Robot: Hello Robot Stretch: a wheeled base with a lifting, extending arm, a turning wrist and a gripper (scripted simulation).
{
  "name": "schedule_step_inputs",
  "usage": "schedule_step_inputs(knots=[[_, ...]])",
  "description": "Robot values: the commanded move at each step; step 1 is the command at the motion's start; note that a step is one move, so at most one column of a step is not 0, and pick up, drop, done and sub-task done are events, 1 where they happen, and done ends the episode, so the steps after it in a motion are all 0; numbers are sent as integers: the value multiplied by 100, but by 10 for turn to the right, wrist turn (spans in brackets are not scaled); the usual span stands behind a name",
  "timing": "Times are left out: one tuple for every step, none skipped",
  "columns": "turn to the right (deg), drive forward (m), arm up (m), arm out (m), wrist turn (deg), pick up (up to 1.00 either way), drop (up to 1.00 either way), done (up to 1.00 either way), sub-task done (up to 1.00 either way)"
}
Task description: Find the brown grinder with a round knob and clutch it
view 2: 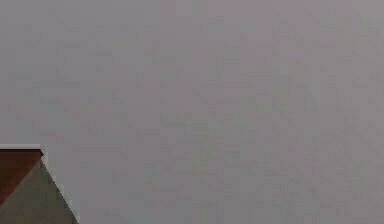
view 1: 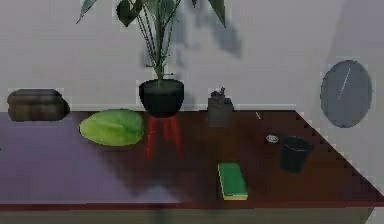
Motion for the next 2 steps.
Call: schedule_step_inputs(knots=[[-450, 0, 0, 0, 0, 0, 0, 0, 0], [-330, 0, 0, 0, 0, 0, 0, 0, 0]])
